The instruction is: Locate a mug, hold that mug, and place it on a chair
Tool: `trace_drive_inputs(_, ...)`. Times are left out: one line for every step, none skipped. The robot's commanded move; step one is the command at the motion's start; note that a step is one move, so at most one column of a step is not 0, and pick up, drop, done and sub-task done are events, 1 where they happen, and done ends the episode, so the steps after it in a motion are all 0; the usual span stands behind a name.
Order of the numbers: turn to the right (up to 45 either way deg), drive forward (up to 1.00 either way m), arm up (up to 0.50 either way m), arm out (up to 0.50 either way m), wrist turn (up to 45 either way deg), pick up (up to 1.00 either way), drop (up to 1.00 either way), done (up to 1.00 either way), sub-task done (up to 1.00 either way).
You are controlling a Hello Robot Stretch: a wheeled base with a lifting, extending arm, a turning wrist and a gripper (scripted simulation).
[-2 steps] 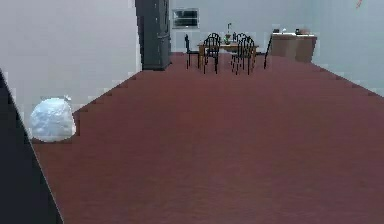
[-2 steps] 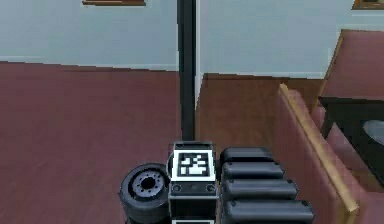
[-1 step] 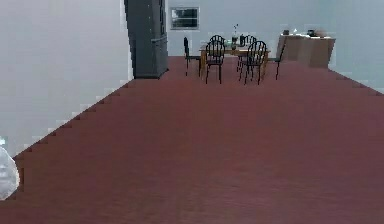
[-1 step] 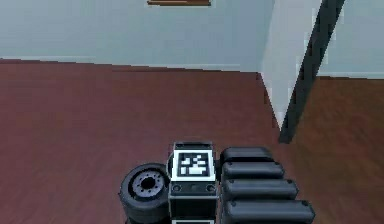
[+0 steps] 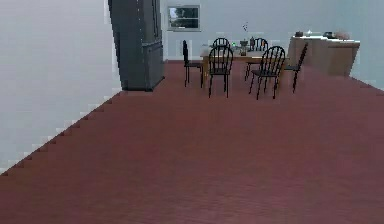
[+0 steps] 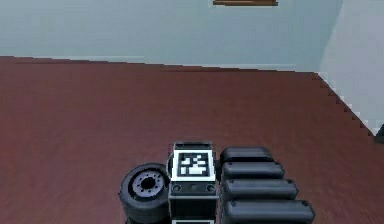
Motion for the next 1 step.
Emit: trace_drive_inputs(0.0,1.0,0.0,0.0,0.0,0.0,0.0,0.0,0.0)
